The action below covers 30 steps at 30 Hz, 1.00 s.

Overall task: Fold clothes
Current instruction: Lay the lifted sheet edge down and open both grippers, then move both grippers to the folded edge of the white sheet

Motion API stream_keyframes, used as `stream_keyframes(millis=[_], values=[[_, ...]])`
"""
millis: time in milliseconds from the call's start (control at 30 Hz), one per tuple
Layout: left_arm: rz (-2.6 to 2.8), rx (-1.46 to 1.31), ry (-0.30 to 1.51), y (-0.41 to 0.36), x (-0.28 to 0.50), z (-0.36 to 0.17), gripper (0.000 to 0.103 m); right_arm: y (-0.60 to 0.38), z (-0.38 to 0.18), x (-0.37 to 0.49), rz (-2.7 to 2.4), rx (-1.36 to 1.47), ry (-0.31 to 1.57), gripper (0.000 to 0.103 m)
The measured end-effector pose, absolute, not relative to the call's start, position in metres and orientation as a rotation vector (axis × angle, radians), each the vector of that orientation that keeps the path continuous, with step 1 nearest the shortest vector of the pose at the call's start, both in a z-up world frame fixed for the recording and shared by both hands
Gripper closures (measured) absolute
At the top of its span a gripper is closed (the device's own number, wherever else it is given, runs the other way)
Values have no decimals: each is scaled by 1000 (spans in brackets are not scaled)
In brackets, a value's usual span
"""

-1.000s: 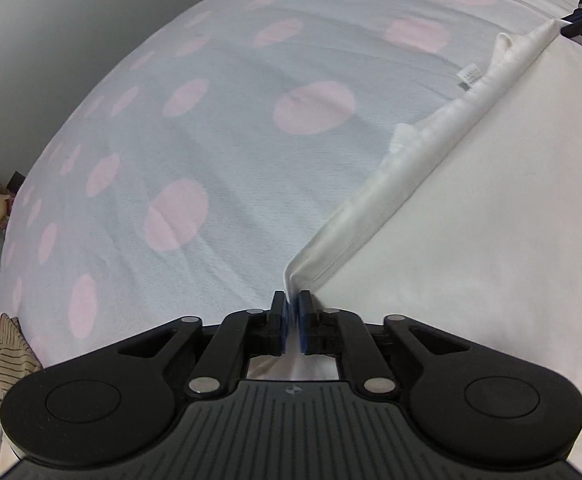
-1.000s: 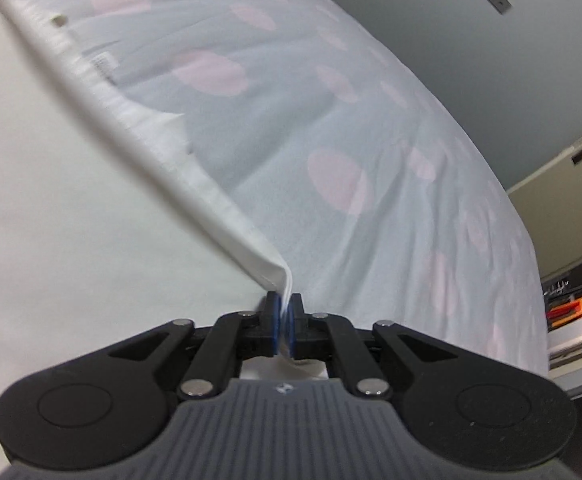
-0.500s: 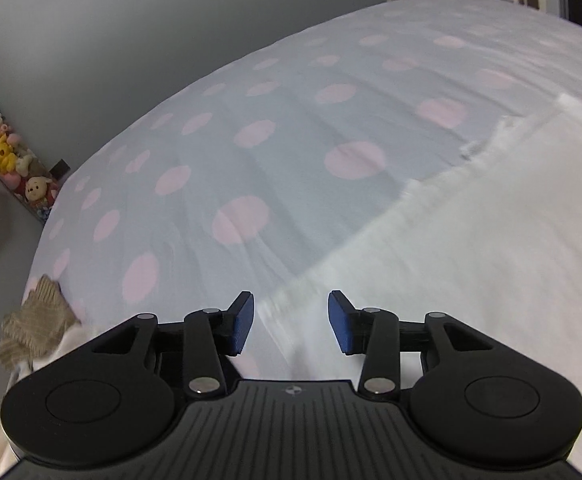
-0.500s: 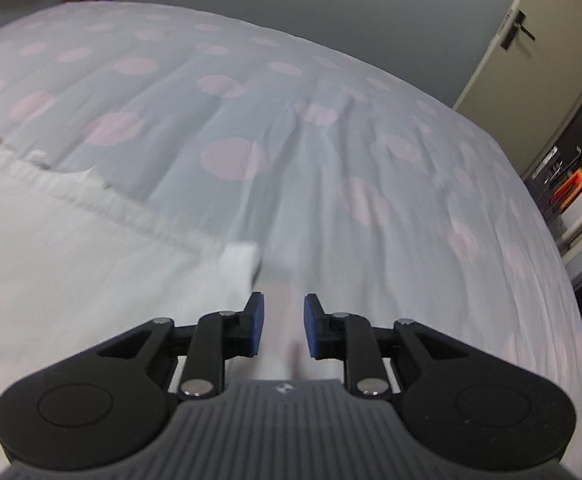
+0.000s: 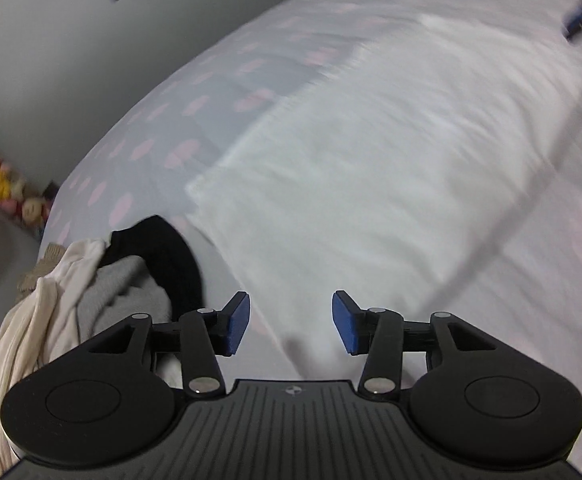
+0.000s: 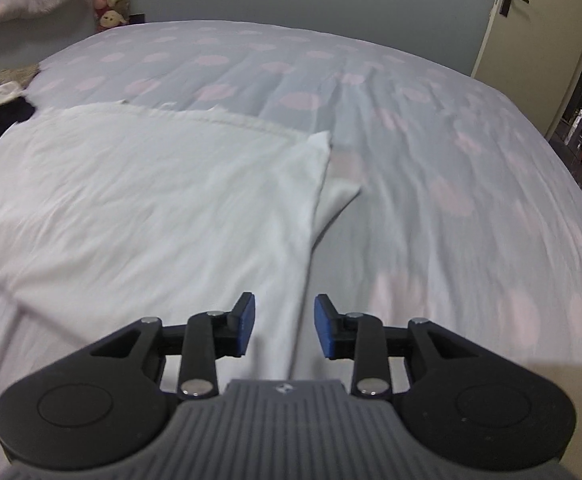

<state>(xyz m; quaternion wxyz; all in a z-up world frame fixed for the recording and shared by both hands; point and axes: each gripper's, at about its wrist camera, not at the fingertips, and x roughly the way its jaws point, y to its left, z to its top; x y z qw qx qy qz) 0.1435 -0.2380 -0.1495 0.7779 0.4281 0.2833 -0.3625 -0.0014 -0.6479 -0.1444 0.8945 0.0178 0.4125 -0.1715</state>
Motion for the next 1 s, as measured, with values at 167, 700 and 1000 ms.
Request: stream_keyframes(millis=[167, 700, 1000], values=[[-785, 1000, 593, -237, 111, -173, 59, -609, -157, -20, -297, -104, 882, 61], [-682, 1214, 434, -247, 105, -214, 49, -562, -208, -11, -177, -639, 981, 56], [-617, 1397, 221, -266, 101, -250, 68, -554, -242, -6, -194, -999, 925, 57]])
